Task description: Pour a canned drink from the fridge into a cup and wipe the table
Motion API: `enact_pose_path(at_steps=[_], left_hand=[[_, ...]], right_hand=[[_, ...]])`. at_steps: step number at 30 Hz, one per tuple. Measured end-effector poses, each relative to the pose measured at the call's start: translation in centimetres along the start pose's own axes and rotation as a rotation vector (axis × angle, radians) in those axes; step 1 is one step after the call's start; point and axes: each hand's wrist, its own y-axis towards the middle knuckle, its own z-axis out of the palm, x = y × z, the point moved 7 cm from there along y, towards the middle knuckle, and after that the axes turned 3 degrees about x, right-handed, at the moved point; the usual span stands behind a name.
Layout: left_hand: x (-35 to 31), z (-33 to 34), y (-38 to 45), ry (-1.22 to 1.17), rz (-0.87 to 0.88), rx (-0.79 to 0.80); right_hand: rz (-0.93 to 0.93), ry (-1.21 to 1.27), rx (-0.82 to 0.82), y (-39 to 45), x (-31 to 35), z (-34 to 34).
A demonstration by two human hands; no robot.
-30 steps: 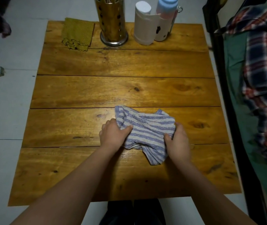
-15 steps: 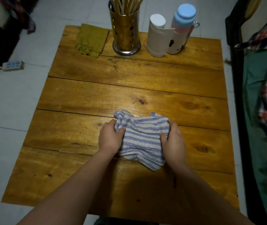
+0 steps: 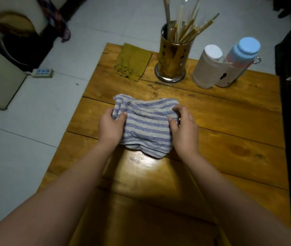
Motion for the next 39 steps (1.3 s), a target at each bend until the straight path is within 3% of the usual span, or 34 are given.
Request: enact_pose_path(at_steps=[9,21,28,39], left_hand=[[-3.3,-3.4,12.6,0.016,0.079,0.000],[-4.6,-1.4,25.1,0.070,0.152,0.108],[-3.4,-0.7,25.1,0.226,0.204,0.121],[-3.9,-4.3,20.3,0.713,0.310,0.051]], right_hand=[[0.008,-0.022,-0.046,10.1,5.9,5.4],[0.131,-0.167,-0.050,19.4,5.5,10.7],[0.153,-0.201,-0.025,19.4,4.1,11.7],[-0.013,-0.359,0.146,13.9,3.7,7.7]])
